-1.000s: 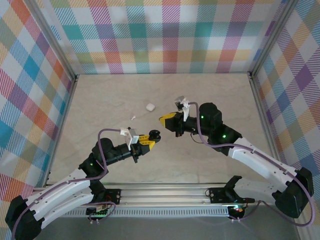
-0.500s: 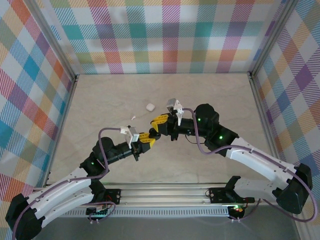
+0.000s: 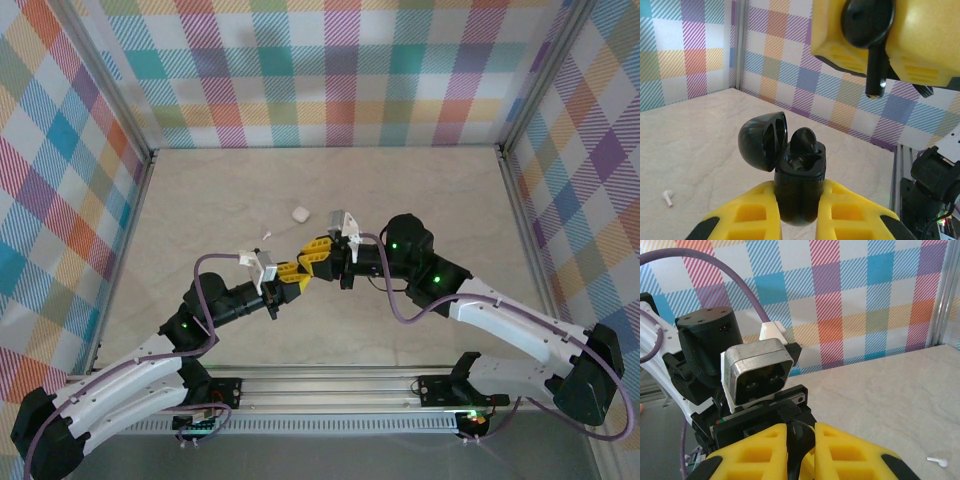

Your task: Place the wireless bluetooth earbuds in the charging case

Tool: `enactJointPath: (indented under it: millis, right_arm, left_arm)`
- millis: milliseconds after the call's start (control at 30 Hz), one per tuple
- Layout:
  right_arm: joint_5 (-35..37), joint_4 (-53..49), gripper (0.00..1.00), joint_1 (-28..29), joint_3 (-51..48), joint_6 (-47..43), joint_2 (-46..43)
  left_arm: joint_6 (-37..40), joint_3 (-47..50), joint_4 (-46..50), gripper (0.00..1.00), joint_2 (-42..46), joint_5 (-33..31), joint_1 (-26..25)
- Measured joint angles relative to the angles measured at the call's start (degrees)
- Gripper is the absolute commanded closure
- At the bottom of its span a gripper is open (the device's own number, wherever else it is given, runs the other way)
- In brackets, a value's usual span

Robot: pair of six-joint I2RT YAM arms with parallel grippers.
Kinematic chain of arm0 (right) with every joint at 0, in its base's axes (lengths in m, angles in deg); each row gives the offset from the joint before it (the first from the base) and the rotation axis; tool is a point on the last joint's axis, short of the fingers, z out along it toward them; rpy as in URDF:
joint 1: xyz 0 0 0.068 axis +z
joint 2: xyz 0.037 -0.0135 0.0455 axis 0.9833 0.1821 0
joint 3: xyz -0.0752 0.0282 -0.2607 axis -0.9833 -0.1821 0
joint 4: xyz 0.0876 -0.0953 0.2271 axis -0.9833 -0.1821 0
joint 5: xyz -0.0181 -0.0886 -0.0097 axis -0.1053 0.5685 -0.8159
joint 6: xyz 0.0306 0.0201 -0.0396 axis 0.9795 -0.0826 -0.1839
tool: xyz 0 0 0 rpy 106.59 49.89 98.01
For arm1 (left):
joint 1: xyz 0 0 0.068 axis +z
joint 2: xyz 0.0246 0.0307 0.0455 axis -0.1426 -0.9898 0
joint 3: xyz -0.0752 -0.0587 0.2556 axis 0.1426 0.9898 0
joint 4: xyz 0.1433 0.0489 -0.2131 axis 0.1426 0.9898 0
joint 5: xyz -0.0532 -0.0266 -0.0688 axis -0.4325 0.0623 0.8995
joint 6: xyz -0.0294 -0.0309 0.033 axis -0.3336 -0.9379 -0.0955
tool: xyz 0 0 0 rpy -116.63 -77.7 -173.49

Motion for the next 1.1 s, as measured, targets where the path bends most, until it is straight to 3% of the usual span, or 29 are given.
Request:
enactJointPath:
  millis: [1100]
  right_arm:
    - [3.3,-1.2,0.84,1.1,-0.7,-8.3,2.8]
  left_arm:
    - [-0.7,-0.1,-0.1,1.0,1.4,-1.7,0.0]
